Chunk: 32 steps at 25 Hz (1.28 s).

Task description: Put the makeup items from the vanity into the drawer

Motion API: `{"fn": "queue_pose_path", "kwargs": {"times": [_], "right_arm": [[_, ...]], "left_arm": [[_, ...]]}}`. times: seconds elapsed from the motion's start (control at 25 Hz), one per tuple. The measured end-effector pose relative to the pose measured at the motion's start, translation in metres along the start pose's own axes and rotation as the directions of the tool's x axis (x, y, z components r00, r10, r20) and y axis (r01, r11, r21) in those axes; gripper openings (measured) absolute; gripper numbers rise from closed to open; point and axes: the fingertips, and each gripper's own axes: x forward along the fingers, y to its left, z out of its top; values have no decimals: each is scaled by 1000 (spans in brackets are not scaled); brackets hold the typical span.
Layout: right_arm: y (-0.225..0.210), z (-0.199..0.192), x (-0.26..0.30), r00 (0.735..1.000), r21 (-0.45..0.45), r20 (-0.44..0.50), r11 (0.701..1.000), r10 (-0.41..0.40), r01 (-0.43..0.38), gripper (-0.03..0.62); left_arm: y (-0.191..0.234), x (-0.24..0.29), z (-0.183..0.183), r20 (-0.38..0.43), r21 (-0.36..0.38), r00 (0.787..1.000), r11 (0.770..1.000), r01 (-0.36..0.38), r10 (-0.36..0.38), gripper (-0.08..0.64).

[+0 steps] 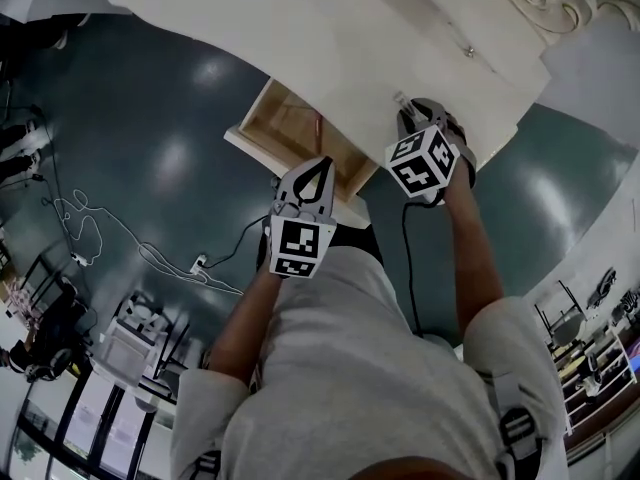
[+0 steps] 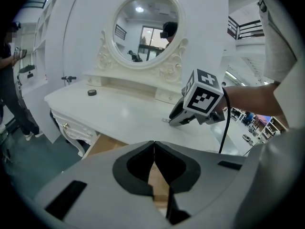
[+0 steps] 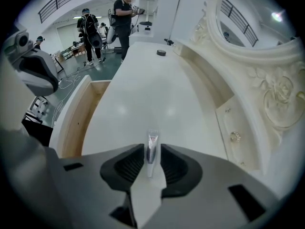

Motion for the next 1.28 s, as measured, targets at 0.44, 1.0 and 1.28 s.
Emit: {"fn": "queue_pose_path", "kwargs": {"times": [0.44, 1.0, 1.28], "right_arm": [[7, 1, 1, 995, 57, 14, 994, 97, -97, 72], [27, 27, -20, 999, 38, 39, 999, 25, -26, 72], [47, 42, -24, 998, -1, 49, 999, 42, -42, 72]], "left_arm": [[3, -1, -1, 9, -8, 1000, 1000, -8, 9, 8], [8, -21, -6, 32, -9, 999, 1000, -8, 9, 8], [21, -33, -16, 52, -41, 998, 999, -32, 34, 8]]}}
